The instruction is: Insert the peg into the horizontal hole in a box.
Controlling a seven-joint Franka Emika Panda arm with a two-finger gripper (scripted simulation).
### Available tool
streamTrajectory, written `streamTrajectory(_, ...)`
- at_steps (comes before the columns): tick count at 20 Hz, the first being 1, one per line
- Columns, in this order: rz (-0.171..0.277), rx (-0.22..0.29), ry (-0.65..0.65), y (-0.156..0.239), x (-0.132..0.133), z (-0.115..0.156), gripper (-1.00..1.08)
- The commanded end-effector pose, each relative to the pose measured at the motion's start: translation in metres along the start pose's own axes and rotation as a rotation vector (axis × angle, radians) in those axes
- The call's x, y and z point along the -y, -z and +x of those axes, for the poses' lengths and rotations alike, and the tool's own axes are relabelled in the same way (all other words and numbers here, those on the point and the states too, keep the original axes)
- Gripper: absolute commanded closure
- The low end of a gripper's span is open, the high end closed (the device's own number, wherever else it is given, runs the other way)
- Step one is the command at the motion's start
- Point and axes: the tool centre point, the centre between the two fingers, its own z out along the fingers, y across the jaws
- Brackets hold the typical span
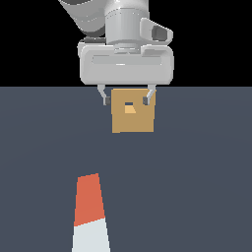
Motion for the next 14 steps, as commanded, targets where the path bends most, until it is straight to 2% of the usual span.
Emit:
streamTrajectory(1,0.0,0.0,0.0,0.0,0.0,0.0,-0.92)
streamTrajectory(8,0.0,0.0,0.012,-0.005,0.004,-0.012,-0.92)
streamTrajectory(14,-0.001,0.0,0.042,-0.016,0.014,-0.04,-0.92)
